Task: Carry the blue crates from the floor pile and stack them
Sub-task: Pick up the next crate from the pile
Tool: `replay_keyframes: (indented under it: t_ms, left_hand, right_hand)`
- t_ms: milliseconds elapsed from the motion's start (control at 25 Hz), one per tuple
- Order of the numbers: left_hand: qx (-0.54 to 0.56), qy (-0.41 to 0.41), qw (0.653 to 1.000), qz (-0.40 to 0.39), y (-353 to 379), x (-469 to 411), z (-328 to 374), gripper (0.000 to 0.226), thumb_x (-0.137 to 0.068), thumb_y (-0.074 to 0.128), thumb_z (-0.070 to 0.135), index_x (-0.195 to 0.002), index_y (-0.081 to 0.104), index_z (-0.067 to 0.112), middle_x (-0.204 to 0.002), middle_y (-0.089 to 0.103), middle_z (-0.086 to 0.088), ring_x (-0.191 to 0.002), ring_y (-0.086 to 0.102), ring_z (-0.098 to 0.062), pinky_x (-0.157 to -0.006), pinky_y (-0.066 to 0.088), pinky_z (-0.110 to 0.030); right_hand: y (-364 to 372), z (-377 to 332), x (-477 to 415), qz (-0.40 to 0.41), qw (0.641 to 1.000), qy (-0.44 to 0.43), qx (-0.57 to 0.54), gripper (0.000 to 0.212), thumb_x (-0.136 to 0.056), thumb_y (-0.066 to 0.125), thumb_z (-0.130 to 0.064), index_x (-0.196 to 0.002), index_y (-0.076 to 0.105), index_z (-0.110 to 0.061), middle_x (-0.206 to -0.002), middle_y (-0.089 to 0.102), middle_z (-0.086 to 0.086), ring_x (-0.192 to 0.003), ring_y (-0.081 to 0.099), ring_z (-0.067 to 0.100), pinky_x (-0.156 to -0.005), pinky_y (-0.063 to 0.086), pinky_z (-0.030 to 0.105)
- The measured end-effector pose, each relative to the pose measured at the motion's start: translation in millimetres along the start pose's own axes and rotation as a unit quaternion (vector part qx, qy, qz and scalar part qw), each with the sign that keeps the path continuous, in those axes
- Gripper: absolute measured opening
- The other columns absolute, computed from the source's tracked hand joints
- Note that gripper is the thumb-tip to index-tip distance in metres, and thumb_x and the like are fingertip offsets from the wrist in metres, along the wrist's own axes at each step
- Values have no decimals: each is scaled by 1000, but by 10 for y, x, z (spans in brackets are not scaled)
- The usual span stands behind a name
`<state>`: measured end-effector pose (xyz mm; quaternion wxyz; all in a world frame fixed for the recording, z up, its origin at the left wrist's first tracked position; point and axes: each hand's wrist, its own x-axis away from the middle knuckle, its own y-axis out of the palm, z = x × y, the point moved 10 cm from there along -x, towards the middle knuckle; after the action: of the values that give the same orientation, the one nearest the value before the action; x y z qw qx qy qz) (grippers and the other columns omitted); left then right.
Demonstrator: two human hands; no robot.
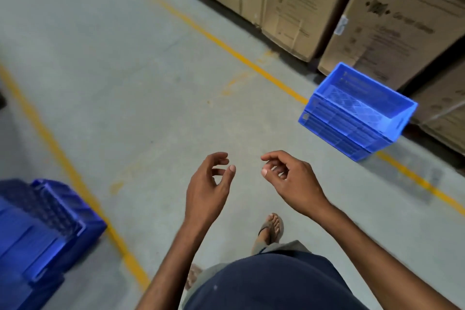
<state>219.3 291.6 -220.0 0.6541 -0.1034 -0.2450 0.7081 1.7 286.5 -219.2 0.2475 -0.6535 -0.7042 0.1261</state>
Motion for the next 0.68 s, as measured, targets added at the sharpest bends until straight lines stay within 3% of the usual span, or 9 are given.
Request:
replay_keyframes:
  t_ms: [120,320,520,680]
  left_hand:
    - [31,-41,998,47,-739,415,-600,20,-93,68,38,-113,63,40,-106,70,22,-90,68,1,-79,58,-39]
    - [67,-103,987,105,-1946,1118,-1586,17,-93,69,34,-109,65,39,-101,72,18,-86,68,-1,-79,58,-37]
    - [104,-155,960,207,-3060,1682,-2325,15,-92,69,34,-106,65,38,-97,72,17,-83,67,-1,-74,55,-28]
    - [124,-199,932,277,-3712,1910,-2839,15,-92,69,37,-106,65,39,-96,71,18,-82,66,1,-77,56,-29]
  right_hand:
    - [778,-337,218,-46,999,-11,-5,19,-90,71,-22,-104,69,-35,-90,71,-15,-82,66,8,-77,56,28]
    - [2122,-925,674,-86,996,-32,-3,17,-90,71,-24,-103,70,-35,-89,70,-18,-83,66,6,-74,54,22]
    - [3327,-1576,1032,-159,985,-71,0,17,-91,71,-23,-105,70,-34,-90,69,-24,-85,65,3,-72,52,16]
    - [4110,-2070,993,-217,970,-105,28,17,-92,70,-24,-106,70,-35,-88,71,-19,-84,66,5,-74,54,20]
